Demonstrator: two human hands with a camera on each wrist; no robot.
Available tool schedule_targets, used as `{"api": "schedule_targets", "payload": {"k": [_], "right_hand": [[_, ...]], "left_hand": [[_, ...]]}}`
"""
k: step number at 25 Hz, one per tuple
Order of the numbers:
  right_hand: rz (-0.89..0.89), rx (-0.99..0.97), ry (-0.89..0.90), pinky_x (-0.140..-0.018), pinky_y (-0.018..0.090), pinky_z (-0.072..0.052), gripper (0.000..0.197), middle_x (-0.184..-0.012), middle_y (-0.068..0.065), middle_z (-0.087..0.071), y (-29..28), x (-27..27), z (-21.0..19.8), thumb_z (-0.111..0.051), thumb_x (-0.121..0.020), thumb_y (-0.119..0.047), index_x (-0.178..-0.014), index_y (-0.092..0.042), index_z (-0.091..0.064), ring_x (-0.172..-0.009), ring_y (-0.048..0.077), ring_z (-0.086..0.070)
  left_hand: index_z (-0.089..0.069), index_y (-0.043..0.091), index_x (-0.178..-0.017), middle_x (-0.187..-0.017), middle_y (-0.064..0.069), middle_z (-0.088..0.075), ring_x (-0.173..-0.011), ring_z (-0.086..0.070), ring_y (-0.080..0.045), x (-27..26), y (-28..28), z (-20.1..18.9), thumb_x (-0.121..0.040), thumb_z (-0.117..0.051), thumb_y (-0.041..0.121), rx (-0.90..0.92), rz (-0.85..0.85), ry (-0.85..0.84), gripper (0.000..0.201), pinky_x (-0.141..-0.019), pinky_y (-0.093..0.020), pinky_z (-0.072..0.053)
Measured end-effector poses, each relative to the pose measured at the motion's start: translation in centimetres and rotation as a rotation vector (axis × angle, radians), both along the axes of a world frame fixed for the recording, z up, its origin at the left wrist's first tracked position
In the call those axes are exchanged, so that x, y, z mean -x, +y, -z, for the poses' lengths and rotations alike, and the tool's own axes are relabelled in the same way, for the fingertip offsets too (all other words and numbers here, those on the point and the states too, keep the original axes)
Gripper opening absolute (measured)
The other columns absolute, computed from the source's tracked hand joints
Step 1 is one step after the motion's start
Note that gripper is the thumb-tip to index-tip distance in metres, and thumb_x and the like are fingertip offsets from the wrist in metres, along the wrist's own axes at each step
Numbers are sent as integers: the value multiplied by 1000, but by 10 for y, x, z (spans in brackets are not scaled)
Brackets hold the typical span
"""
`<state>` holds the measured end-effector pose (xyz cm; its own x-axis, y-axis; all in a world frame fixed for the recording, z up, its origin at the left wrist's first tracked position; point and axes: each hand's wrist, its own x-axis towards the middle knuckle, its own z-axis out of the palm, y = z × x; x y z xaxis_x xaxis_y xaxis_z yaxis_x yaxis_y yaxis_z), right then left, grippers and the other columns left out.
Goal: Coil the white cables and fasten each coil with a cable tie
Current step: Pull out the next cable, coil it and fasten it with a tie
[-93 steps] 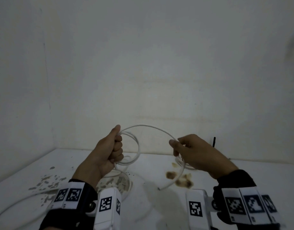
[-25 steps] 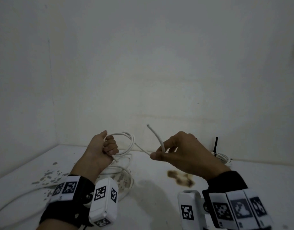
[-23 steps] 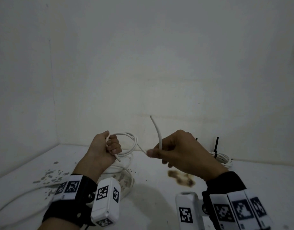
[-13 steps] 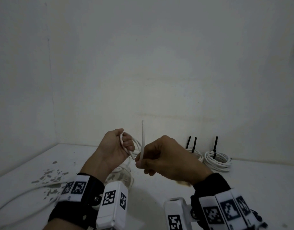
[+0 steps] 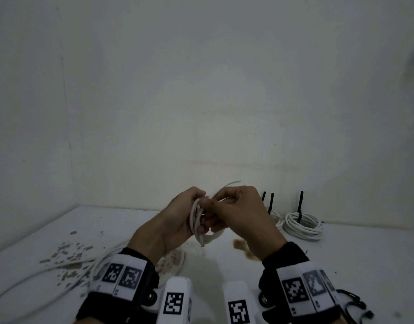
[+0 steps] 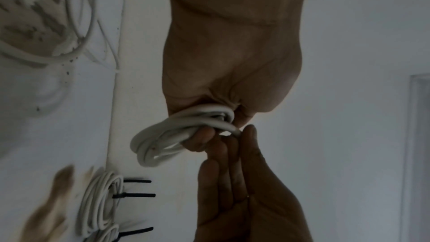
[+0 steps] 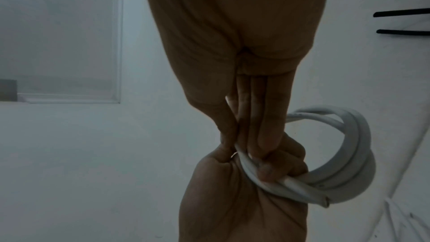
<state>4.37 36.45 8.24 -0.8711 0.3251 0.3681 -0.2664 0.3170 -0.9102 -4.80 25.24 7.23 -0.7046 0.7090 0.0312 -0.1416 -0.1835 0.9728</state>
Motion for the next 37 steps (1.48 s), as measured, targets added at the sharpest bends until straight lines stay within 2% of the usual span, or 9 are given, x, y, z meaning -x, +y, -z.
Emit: {"api": "schedule_targets", "payload": {"k": [6, 10, 16, 21, 26, 30, 32, 35, 37], "right_hand": [[183, -184, 47, -55, 38, -58, 28, -64, 4, -71, 6, 5, 5, -86, -73, -35, -71, -12, -70, -58, 23, -69], [333, -364, 119, -61, 20, -42, 31, -85, -7, -62, 17, 4, 7, -81, -76, -44, -83, -24, -59, -67, 7, -54], [290, -585, 125, -68, 33, -57, 11, -96, -12, -66, 24, 7, 16, -66, -92, -36, -97, -27, -61, -77, 9, -66], [87, -458, 18, -74, 22, -59, 24, -100, -12, -69, 30, 4, 13, -75, -84, -18, -106, -22, -65, -82, 3, -69], [7, -379, -72, -73, 29, -61, 27, -95, -2, -75, 34, 3, 11, -73, -84, -5, -108, -16, -69, -80, 11, -73], [-161, -7, -71, -68, 37, -58, 18, -82, 12, -73, 31, -3, 7, -60, -90, 6, -104, -2, -68, -70, 26, -71], [-248, 115, -92, -71, 40, -58, 19, -82, 15, -71, 32, -6, 5, -58, -89, 9, -104, 3, -67, -70, 30, -68], [-313, 199, -146, -90, 56, -53, 23, -77, 17, -67, 33, -5, 4, -51, -86, 12, -98, 3, -68, -66, 31, -65], [-312, 242, -163, -86, 56, -54, 24, -69, 14, -61, 31, -2, 5, -44, -87, 12, -98, 7, -65, -60, 26, -59]], "left_hand": [[-38, 23, -57, -54, 5, -27, -42, -16, -9, -12, 1, -6, -96, -36, 27, 124, -59, 117, 40, -37, -20, -18], [-41, 21, -67, -55, 5, -20, -45, -12, -11, -12, -3, -7, -100, -37, 34, 162, -106, 207, 35, -40, -23, -13], [-44, 19, -67, -53, 5, -24, -43, -17, -10, -11, -7, -6, -95, -45, 60, 242, -138, 221, 49, -40, -23, -16], [-44, 18, -66, -52, 5, -21, -42, -15, -10, -7, -9, -7, -87, -53, 65, 227, -150, 172, 52, -38, -22, -15], [-44, 20, -60, -51, 5, -22, -41, -14, -10, -6, -9, -6, -82, -57, 66, 218, -141, 139, 53, -38, -21, -14], [-43, 20, -56, -52, 3, -23, -42, -16, -11, -7, -2, -6, -81, -66, 60, 170, -215, 206, 52, -40, -22, -15], [-50, 16, -63, -52, 3, -23, -41, -16, -11, -6, -3, -6, -78, -69, 56, 130, -206, 230, 47, -40, -22, -15], [-71, 11, -83, -53, 1, -22, -43, -16, -11, -6, -6, -4, -72, -71, 55, 102, -168, 269, 45, -43, -24, -14], [-77, 15, -80, -56, -2, -22, -43, -17, -13, -5, -3, -1, -81, -71, 46, 76, -238, 280, 32, -42, -23, -16]]}}
